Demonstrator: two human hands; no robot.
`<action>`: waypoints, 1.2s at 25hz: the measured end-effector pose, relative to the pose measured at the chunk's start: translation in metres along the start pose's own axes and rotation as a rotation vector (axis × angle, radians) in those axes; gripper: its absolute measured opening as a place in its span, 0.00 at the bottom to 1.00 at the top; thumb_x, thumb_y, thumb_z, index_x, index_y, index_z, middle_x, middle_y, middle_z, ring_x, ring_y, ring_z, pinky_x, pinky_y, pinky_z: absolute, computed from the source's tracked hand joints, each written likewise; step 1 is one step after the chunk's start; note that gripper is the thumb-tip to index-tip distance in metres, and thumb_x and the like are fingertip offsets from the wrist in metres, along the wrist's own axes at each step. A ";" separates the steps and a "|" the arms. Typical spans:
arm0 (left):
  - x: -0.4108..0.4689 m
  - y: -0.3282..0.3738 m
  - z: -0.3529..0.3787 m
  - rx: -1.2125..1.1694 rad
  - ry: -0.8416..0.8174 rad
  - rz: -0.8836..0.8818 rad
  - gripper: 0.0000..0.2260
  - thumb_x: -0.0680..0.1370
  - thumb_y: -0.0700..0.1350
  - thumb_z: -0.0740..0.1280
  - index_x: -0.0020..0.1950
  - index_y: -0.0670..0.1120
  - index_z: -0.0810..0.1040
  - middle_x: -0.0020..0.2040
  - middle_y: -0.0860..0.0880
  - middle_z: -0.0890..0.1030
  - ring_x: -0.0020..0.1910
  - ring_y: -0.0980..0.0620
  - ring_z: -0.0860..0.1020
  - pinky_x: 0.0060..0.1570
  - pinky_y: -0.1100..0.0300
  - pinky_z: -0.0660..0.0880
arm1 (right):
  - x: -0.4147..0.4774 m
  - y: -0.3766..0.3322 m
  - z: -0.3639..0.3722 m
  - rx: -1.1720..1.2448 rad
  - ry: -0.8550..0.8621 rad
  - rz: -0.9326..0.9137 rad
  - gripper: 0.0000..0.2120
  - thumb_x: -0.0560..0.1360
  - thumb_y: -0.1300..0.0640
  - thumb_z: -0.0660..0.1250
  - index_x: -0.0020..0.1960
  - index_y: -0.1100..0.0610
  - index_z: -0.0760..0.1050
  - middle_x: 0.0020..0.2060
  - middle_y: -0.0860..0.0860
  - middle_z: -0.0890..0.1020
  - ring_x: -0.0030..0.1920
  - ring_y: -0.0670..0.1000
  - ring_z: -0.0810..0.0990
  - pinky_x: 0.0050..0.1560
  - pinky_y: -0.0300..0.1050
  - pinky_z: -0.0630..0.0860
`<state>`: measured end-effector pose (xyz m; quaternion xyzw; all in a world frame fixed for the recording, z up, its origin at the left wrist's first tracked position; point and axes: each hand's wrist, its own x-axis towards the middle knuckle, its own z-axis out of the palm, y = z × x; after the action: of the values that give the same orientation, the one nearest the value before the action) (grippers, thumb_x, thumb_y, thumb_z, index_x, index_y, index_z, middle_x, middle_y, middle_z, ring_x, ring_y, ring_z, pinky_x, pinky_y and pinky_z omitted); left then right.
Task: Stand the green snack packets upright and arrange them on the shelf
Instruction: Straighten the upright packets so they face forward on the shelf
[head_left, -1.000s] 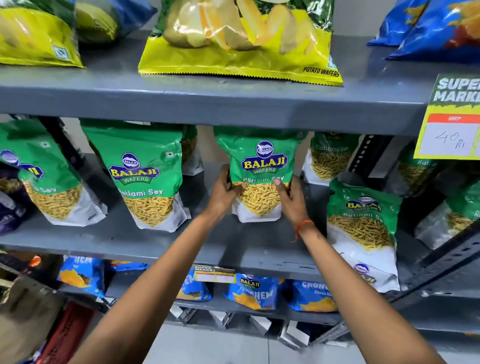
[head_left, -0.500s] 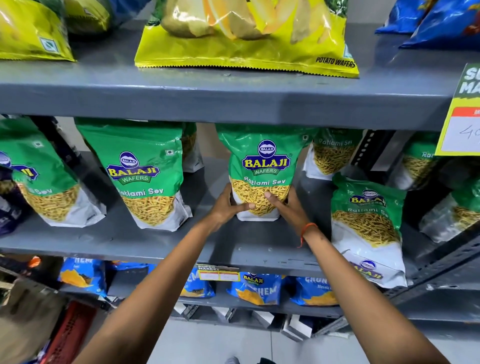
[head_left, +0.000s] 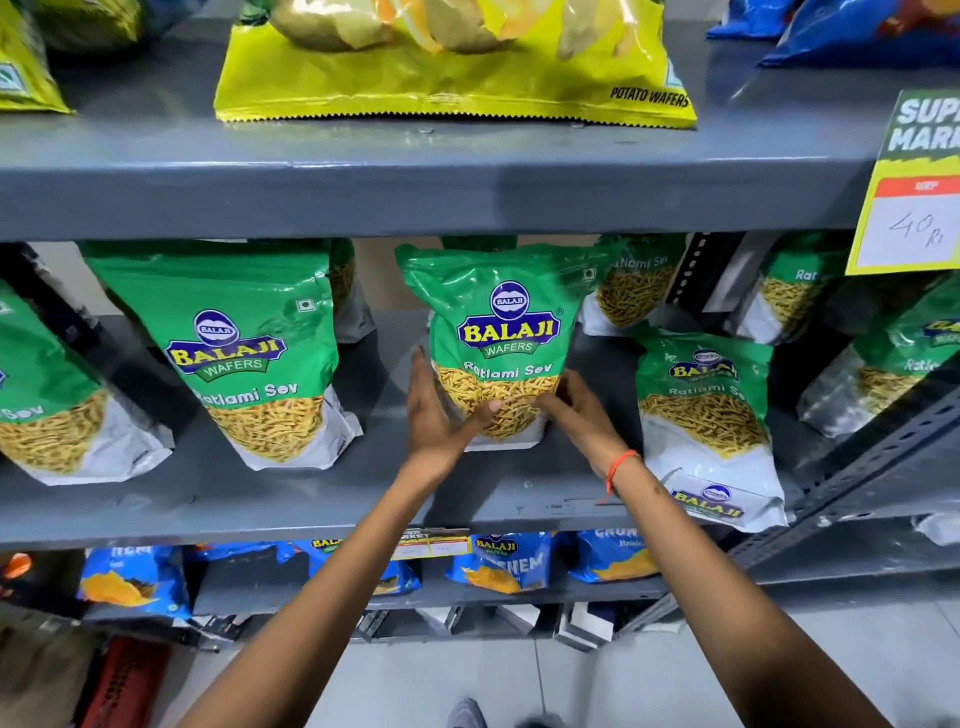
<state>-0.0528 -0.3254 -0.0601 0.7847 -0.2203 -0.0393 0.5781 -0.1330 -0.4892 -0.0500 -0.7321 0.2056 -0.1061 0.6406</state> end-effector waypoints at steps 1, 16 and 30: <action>-0.004 0.005 0.004 0.130 0.063 0.066 0.48 0.66 0.64 0.68 0.76 0.47 0.47 0.78 0.46 0.53 0.77 0.52 0.51 0.74 0.59 0.52 | -0.002 -0.005 -0.004 -0.062 0.057 -0.033 0.23 0.74 0.63 0.66 0.67 0.62 0.65 0.65 0.61 0.75 0.61 0.53 0.75 0.57 0.40 0.75; -0.014 0.060 0.180 0.116 -0.306 -0.168 0.21 0.80 0.55 0.54 0.66 0.42 0.69 0.66 0.38 0.74 0.65 0.40 0.72 0.57 0.56 0.68 | -0.027 0.010 -0.148 -0.662 0.468 0.235 0.26 0.77 0.54 0.59 0.69 0.69 0.60 0.67 0.68 0.69 0.66 0.64 0.69 0.68 0.54 0.66; -0.007 0.079 0.180 -0.266 -0.201 -0.240 0.06 0.74 0.43 0.70 0.47 0.43 0.77 0.43 0.46 0.81 0.41 0.54 0.78 0.42 0.64 0.73 | -0.024 0.012 -0.158 -0.283 0.482 -0.117 0.31 0.74 0.56 0.67 0.71 0.66 0.60 0.71 0.65 0.65 0.72 0.60 0.62 0.71 0.51 0.62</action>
<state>-0.1399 -0.5013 -0.0475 0.7142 -0.1746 -0.2147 0.6429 -0.2231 -0.6213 -0.0342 -0.7786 0.3222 -0.2839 0.4576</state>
